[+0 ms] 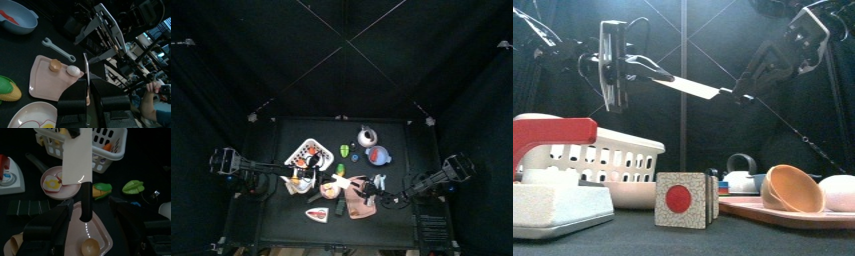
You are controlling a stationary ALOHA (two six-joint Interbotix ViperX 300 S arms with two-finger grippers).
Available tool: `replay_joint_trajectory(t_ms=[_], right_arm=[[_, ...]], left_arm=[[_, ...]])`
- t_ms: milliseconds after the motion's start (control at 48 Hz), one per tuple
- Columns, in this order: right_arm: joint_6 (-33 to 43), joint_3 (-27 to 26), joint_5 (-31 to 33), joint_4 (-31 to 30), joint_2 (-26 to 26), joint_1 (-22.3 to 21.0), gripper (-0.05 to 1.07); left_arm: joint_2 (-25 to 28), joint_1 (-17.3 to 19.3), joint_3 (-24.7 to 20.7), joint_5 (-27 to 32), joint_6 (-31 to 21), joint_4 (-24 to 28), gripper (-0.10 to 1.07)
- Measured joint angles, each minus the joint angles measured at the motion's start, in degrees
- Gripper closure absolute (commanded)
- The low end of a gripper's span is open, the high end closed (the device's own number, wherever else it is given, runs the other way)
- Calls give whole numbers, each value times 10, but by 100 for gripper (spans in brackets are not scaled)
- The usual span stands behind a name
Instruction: Regrab cleaver
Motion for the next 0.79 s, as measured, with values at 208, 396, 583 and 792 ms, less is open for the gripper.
replay_joint_trajectory(t_ms=[208,396,583,792], right_arm=[[-3,3,11,83,-84,28,12],[-2,33,-28,142,-183,57,12],[5,58,-62,199,-235,62,12],[-12,52,-25,317,-279,55,12]], left_arm=[[9,0,-1,-13,66,62,54],[47,-1,-18,-56,204,89,55],[112,-10,-51,-125,356,38,55],[158,-40,-83,-146,469,-61,55]])
